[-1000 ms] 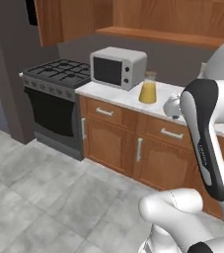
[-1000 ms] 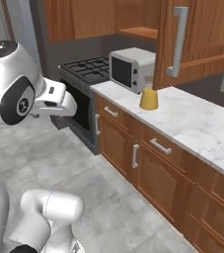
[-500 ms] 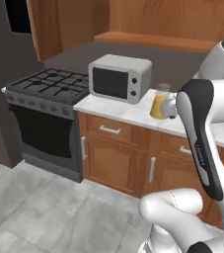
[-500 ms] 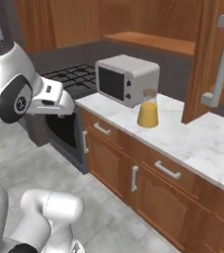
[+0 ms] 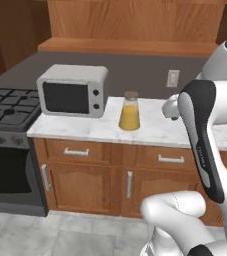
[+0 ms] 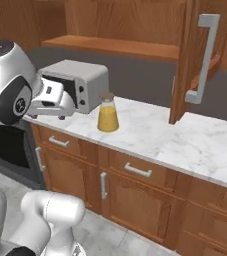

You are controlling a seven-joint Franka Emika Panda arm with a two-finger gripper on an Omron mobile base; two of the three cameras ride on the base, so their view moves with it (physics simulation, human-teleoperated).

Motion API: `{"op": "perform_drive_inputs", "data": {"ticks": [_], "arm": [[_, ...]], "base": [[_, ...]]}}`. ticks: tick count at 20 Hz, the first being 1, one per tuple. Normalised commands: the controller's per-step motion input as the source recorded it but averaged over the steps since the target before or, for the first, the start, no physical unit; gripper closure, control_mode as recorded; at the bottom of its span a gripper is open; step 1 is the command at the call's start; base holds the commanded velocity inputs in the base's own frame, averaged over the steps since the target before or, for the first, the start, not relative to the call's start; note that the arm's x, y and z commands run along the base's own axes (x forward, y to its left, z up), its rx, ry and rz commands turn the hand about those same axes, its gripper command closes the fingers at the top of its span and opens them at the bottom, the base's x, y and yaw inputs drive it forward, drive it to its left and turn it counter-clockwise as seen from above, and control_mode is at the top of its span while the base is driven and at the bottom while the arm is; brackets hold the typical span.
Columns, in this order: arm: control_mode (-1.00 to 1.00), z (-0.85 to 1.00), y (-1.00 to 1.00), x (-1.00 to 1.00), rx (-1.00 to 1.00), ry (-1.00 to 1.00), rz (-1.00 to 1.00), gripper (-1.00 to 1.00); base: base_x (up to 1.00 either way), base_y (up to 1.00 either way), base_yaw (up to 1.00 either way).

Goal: There is a tray on the dining counter. Grab the cup, mug, and pitcher and place them on the tray. The pitcher may be placed next to the tray if it cannot fit the tray.

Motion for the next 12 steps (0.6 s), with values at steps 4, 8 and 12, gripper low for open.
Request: {"op": "perform_drive_inputs", "data": {"ticks": [4,8,12], "arm": [[1.00,0.00,0.00,0.00,0.00,0.00,0.00,-1.00],[1.00,0.00,0.00,0.00,0.00,0.00,0.00,-1.00],[1.00,0.00,0.00,0.00,0.00,0.00,0.00,-1.00]], "base": [[0.73,0.49,-0.29],[0.65,0.28,-0.16],[0.38,0.01,-0.05]]}}
